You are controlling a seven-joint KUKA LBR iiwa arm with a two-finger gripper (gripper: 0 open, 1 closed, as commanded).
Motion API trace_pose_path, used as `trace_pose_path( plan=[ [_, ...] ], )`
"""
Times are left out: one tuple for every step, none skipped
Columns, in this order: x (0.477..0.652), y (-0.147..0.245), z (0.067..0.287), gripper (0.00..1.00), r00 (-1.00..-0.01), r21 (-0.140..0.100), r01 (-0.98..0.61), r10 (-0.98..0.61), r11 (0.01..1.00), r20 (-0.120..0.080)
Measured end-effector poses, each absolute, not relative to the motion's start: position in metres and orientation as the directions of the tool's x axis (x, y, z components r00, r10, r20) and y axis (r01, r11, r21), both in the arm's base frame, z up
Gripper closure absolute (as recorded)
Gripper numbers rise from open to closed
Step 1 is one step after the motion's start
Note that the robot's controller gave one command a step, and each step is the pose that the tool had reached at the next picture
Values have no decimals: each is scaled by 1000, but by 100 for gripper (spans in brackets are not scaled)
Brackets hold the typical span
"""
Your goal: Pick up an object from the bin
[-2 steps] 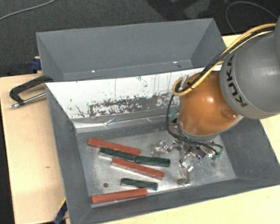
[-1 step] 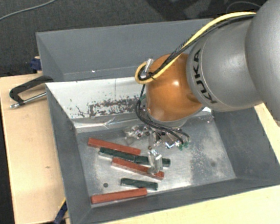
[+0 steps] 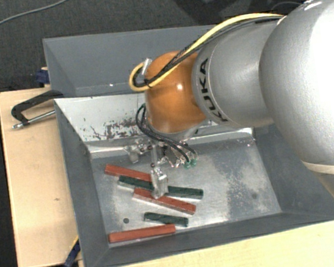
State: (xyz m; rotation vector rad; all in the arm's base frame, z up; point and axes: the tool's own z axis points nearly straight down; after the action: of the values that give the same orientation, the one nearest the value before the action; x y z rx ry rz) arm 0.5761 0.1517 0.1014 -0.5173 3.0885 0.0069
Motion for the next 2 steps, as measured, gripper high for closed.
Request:
trace_pose_path(
  plan=[
    [580,142,71,0,-995,1,-95,-95,995,2],
    [581,143,72,0,-995,1,-96,-96,995,-1]
  ],
)
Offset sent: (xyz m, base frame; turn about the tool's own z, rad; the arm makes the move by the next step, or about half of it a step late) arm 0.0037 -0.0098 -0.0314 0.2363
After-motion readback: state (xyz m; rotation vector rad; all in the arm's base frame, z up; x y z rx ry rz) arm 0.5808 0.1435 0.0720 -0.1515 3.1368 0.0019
